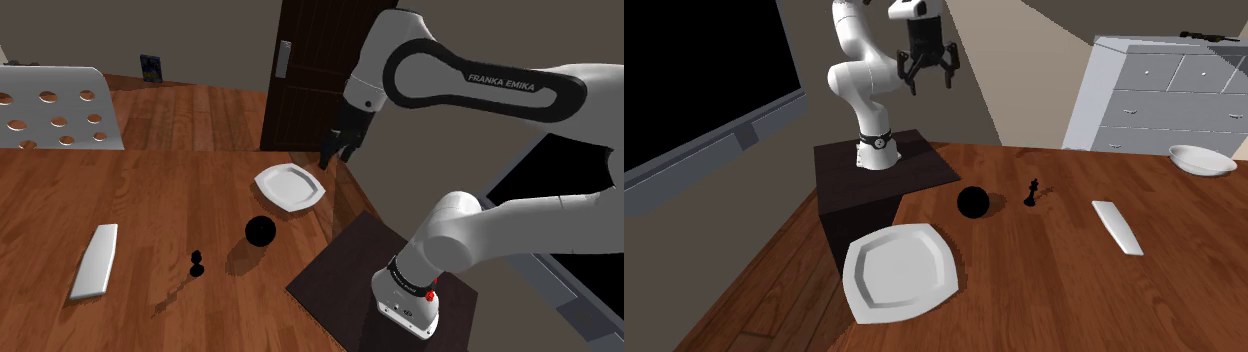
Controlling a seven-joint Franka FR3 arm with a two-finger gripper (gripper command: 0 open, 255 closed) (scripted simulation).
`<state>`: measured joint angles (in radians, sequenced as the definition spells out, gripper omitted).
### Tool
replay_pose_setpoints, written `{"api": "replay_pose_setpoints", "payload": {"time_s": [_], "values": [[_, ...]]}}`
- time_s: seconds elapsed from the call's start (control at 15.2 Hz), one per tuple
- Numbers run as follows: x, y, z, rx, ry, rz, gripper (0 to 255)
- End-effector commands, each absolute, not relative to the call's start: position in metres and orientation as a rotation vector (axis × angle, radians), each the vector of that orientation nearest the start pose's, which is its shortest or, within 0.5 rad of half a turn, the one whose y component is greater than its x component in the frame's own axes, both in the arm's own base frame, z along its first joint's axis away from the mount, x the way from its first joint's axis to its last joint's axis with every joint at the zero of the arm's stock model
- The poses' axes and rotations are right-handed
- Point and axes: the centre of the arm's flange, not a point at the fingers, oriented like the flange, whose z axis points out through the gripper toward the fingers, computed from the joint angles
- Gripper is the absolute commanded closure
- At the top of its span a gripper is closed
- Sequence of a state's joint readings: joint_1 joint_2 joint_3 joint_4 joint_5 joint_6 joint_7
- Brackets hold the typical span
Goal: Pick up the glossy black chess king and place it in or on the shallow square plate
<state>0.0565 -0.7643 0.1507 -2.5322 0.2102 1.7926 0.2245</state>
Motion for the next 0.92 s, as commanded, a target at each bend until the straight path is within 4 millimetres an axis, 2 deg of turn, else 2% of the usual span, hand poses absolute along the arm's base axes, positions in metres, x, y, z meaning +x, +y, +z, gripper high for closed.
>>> {"api": "replay_pose_setpoints", "payload": {"time_s": [0.0, 0.86], "values": [[0.323, 0.109, 0.501, -3.027, 0.166, -0.018, 0], [0.367, 0.225, 0.39, -2.986, 0.232, -0.107, 0]]}}
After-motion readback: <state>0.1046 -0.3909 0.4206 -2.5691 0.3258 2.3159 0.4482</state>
